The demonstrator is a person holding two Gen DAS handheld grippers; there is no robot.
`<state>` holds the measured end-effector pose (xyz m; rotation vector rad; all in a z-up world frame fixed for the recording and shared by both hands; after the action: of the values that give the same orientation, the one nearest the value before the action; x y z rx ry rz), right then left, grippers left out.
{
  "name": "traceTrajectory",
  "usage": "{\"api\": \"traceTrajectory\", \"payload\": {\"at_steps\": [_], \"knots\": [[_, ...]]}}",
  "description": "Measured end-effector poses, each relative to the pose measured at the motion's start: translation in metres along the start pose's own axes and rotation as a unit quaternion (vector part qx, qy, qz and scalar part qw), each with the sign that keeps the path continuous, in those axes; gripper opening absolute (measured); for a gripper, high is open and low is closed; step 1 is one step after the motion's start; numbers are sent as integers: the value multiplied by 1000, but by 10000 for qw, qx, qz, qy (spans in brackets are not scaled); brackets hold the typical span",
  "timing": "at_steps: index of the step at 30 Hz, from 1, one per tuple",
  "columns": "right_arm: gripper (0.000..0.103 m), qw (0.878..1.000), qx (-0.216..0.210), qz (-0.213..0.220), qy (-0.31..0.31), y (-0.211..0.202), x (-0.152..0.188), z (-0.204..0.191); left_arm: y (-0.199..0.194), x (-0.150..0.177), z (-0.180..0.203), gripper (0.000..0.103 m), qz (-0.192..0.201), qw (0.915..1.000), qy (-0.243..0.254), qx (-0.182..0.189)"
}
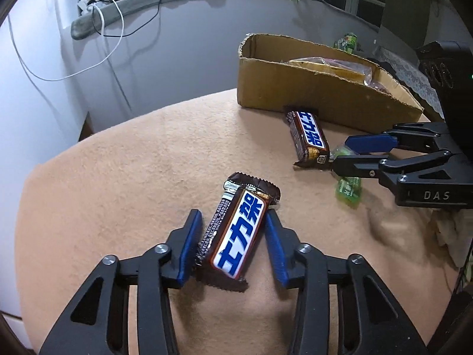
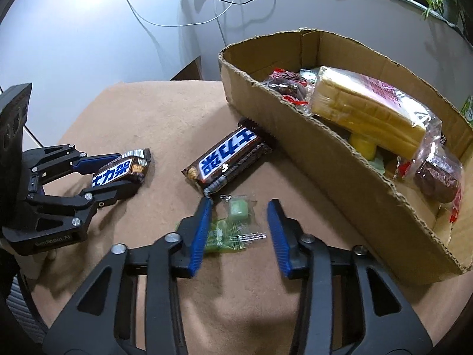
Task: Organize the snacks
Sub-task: 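Grasp the chocolate bar with the left tool while the right grasps the green packet, then carry the chocolate bar and clear packet over the box, opening the right tool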
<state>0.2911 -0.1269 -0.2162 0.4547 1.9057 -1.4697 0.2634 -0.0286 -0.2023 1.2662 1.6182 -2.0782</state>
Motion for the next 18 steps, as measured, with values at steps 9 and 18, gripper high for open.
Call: {"api": "traceTrajectory", "payload": {"at_steps": [9, 18], "knots": [[25, 10000, 8, -16, -96, -5, 4, -2, -2, 1, -1, 27, 39, 9997, -254, 0], [25, 9999, -68, 150, 39, -25, 4, 0, -15, 5, 2, 27, 109, 9983, -575, 60]]}}
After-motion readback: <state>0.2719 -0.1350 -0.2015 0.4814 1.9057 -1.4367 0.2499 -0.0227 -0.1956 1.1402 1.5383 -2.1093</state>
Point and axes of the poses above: each gripper's, at about its wrist camera, not at the fingertips, and y roughly the way its jaws point, z to its right, x to its underside, the point moved 9 cm from there along y, roughly the way its jaws point, and after that the axes turned 9 degrees about z, right-handed, at the moved point
